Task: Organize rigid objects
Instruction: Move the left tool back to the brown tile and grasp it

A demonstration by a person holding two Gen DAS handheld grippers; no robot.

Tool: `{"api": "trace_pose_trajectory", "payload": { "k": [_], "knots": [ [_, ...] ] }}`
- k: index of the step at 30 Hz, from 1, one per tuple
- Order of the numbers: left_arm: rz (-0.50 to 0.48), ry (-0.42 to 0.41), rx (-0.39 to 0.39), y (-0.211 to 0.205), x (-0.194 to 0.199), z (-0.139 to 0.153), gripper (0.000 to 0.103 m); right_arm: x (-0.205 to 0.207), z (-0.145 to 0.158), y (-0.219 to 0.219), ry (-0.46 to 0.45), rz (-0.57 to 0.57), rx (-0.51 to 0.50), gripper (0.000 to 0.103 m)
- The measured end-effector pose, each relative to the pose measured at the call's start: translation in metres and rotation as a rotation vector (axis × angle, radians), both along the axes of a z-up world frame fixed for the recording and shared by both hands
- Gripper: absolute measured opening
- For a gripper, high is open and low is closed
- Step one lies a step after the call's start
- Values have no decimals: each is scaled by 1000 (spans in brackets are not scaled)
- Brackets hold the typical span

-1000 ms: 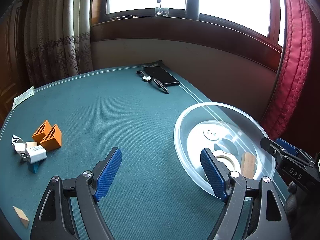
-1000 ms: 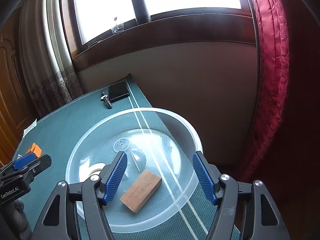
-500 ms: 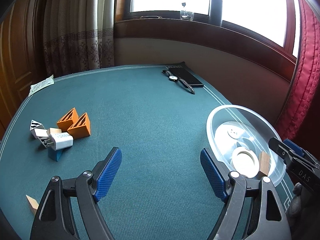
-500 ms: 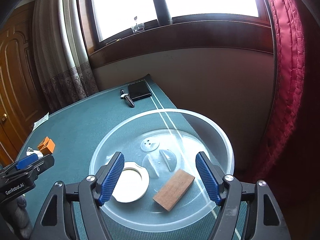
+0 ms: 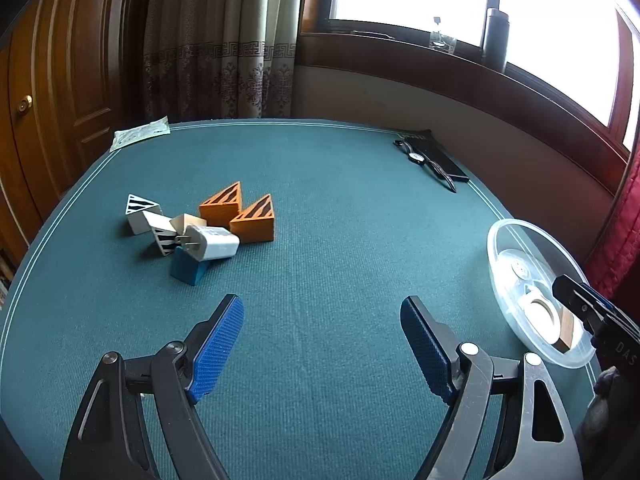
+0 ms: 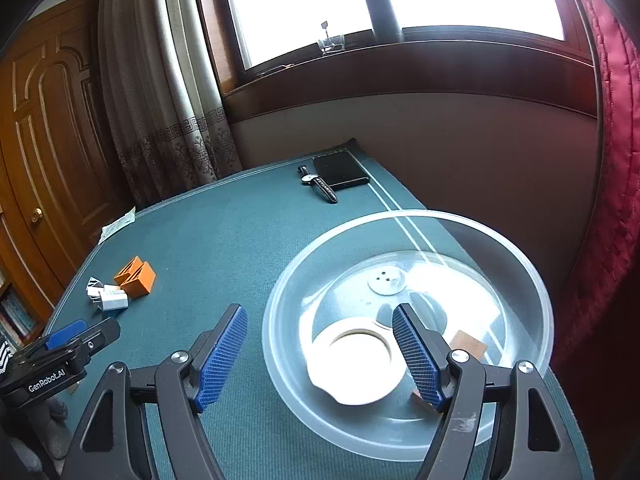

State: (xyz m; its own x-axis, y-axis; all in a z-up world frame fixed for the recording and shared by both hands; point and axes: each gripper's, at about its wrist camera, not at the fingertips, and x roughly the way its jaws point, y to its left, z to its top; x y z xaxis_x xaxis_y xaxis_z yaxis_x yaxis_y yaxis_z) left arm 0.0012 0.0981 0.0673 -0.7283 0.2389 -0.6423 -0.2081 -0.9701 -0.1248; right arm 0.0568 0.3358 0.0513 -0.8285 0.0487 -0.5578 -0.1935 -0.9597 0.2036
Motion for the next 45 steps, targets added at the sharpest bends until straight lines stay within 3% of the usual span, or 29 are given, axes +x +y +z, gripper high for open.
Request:
{"api": "trace_pose_trajectory", "payload": {
  "k": [16,26,30,35,39,45],
  "knots": [
    [250,-23,-20,-113,21,-16,82,-18,-15,-72,-69,197,-17,79],
    [240,-109,-29,-138,22,-45,80,-22,-23,-104,-119,295,-10,79],
    [212,-128,-25,-137,20,-51,67,-22,-24,-111,-131,311,-2,79],
    [200,-124,-37,-134,15,-51,60,-24,-26,-118,-147,331,2,79],
    [186,-122,-46,-130,11,-50,39,-26,-29,-124,-169,353,-2,79],
    [217,-111,1,-136,13,-50,37,-33,-30,-134,-197,401,-13,79]
  ]
}}
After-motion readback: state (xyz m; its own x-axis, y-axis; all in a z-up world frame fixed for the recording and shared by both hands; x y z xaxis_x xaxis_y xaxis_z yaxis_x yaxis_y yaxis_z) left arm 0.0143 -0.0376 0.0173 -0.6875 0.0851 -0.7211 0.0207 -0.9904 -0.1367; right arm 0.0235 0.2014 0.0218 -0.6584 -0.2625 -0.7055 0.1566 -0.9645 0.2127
